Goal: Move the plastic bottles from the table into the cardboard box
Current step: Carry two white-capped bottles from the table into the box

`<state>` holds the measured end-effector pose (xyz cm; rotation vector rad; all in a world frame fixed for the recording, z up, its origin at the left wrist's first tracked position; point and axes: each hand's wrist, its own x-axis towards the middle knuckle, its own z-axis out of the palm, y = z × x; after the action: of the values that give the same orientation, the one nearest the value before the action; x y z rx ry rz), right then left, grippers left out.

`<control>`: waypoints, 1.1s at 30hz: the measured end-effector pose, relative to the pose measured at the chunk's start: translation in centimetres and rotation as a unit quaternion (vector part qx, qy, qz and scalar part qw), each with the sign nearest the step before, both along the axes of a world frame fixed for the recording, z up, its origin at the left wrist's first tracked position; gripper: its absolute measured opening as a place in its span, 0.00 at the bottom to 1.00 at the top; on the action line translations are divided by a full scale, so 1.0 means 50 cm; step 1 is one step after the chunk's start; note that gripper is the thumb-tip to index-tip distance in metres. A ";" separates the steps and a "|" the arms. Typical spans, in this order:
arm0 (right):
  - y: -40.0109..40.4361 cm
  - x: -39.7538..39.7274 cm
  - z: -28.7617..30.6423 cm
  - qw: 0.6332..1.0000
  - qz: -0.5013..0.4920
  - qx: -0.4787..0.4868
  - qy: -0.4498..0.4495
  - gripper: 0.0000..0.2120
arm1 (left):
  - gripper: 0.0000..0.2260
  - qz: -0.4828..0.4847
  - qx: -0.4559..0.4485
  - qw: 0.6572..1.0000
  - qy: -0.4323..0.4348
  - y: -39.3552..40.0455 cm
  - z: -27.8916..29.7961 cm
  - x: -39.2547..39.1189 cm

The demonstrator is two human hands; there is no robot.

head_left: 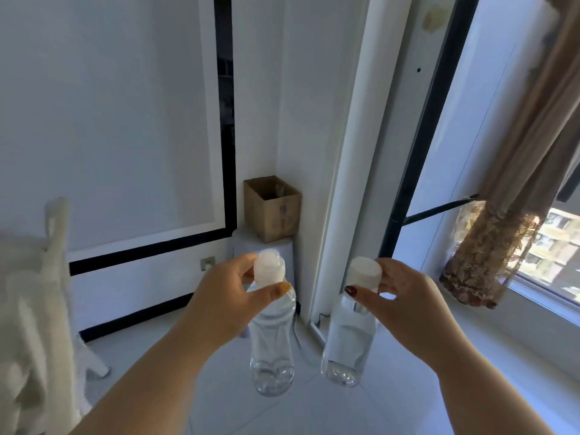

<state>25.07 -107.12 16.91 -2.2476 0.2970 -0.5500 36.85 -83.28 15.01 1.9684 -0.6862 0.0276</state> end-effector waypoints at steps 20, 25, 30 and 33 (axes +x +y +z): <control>-0.468 1.034 0.071 0.993 0.113 -0.010 -0.028 0.13 | 0.17 0.113 -0.028 0.993 -0.029 -0.456 0.073 0.912; -0.524 1.305 0.090 0.990 0.138 -0.005 -0.039 0.08 | 0.15 0.145 -0.028 0.988 -0.039 -0.529 0.097 1.152; -0.546 1.559 0.059 0.988 0.147 -0.013 -0.036 0.10 | 0.16 0.145 -0.038 0.988 -0.031 -0.567 0.084 1.402; -0.560 1.704 0.023 0.986 0.166 -0.019 0.008 0.09 | 0.17 0.143 -0.030 0.989 -0.020 -0.584 0.055 1.543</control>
<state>110.29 -135.11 18.06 -2.2753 -0.0819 -0.3633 114.01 -112.49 17.77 1.9971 -0.4199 0.2602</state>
